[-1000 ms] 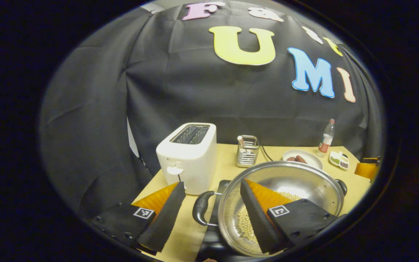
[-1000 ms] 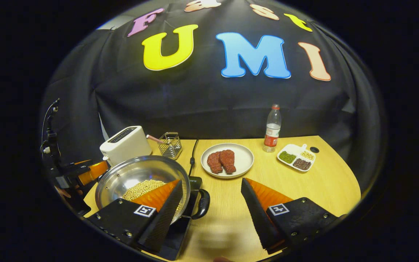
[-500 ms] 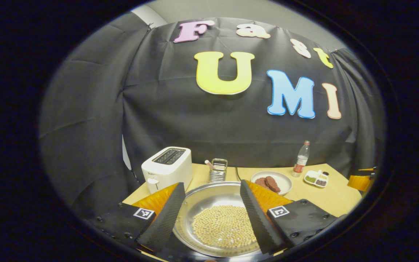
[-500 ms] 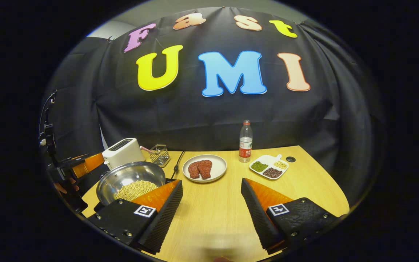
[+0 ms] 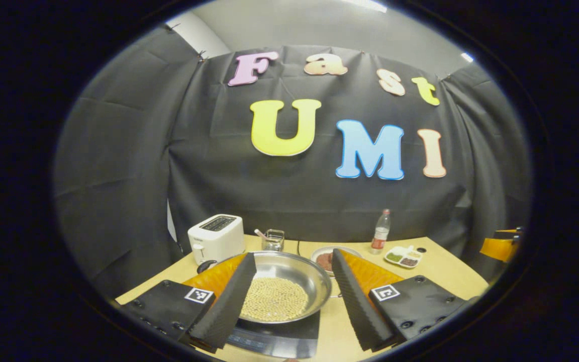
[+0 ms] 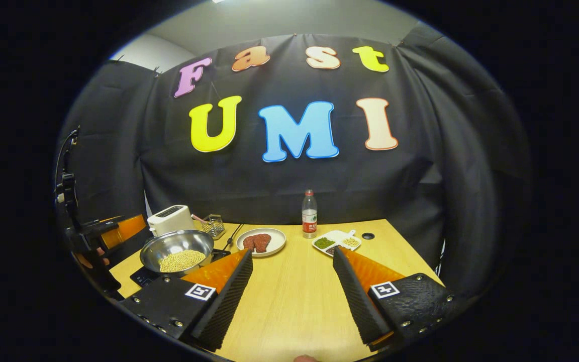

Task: First push the handle of the pot to place it horizontally, then grasp the pot with both hands and set it on the induction cooktop.

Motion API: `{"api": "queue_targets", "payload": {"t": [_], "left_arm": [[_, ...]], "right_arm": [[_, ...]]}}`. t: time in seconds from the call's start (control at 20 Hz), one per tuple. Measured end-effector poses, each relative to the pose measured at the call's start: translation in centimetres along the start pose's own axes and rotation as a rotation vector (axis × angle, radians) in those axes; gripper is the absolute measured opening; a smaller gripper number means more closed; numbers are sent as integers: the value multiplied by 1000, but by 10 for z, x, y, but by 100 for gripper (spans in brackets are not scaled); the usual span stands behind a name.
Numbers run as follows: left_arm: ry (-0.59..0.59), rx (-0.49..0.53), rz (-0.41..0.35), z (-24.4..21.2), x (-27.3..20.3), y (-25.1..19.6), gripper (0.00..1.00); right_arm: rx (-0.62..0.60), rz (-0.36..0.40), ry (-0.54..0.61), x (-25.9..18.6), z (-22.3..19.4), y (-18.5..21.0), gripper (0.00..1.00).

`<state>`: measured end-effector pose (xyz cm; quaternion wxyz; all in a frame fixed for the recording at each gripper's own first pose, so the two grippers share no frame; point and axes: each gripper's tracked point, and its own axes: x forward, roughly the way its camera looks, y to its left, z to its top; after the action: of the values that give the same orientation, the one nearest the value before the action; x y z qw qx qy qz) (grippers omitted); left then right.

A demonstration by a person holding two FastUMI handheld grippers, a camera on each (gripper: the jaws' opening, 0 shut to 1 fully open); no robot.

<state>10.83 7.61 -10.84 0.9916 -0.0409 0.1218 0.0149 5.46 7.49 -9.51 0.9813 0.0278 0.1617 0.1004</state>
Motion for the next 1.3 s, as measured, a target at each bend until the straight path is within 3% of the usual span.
{"api": "queue_targets", "payload": {"t": [0.1,0.45,0.5,0.55,0.75,0.8,0.9,0.95,1.3], "left_arm": [[-22,1,-10,10,-26,-19,100],[-120,34,-83,58,-89,-56,100],[-136,42,-93,64,-97,-57,95],[-147,54,-99,67,-103,-57,100],[-181,81,-94,82,-126,-42,100],[-196,84,-89,86,-131,-37,94],[-214,89,-79,89,-142,-28,100],[-221,89,-76,90,-148,-24,94],[-227,36,-75,86,-171,-13,97]], "right_arm": [[-10,4,-24,-19,6,-13,96],[-23,-18,-117,-70,31,-35,96],[-27,-41,-143,-76,37,-38,96],[-28,-59,-163,-82,43,-40,96],[-12,-81,-188,-103,46,-32,96],[-9,-91,-200,-105,47,-34,96],[6,-105,-202,-113,44,-34,96],[16,-111,-205,-117,44,-34,96],[20,-117,-257,-144,57,-33,96]]}}
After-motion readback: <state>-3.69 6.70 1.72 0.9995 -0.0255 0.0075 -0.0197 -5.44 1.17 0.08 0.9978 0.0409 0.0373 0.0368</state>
